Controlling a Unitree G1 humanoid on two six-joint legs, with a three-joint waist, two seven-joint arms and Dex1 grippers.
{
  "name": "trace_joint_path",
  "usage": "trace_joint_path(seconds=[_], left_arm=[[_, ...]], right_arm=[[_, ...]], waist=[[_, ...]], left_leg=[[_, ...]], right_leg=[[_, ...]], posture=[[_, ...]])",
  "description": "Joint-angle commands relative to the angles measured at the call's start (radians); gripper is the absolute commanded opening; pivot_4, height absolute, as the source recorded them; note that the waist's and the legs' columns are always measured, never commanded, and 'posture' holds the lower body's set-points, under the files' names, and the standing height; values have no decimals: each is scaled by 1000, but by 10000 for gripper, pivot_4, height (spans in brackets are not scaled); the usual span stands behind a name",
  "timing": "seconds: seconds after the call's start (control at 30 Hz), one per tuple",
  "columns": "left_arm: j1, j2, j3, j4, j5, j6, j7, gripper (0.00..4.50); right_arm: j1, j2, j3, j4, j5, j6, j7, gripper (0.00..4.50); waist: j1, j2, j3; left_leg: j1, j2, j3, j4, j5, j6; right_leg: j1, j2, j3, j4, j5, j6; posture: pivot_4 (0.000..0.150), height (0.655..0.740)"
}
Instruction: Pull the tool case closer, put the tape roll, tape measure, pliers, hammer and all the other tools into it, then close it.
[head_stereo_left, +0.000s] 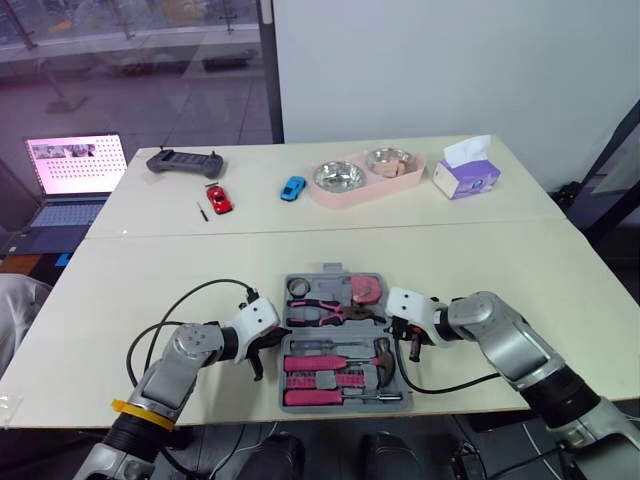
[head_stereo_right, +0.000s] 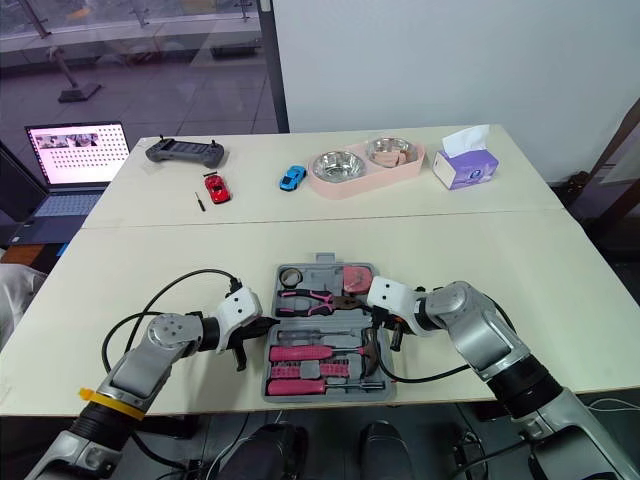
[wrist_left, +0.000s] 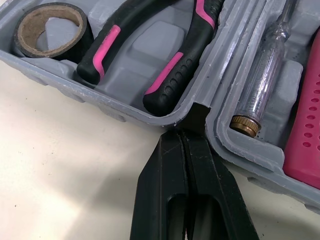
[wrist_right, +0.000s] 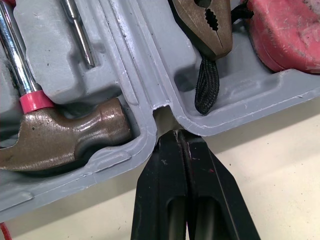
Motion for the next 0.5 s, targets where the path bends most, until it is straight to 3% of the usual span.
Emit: trace_joint_path(seconds=[0.03, 0.23, 0.5], left_arm=[[31, 1, -48, 0, 5, 21, -10, 0], [38, 35, 25, -61, -32, 76, 4, 0], [93, 201, 248, -273, -218, 262, -51, 0]], right_arm=[[-12, 17, 7, -36, 17, -21, 21, 650], [13, -23, -44, -78, 27, -7, 11, 650], [126, -135, -275, -280, 143, 58, 9, 650]], waist=[[0, 0, 0], [1, 0, 0], [6, -1, 3]], left_leg=[[0, 0, 0, 0, 0, 0], [0, 0, 0, 0, 0, 0], [-2, 0, 0, 0, 0, 0]], right_leg=[[0, 0, 0, 0, 0, 0], [0, 0, 0, 0, 0, 0], [-2, 0, 0, 0, 0, 0]], posture=[[1500, 7400], [1500, 7400], [1500, 7400]])
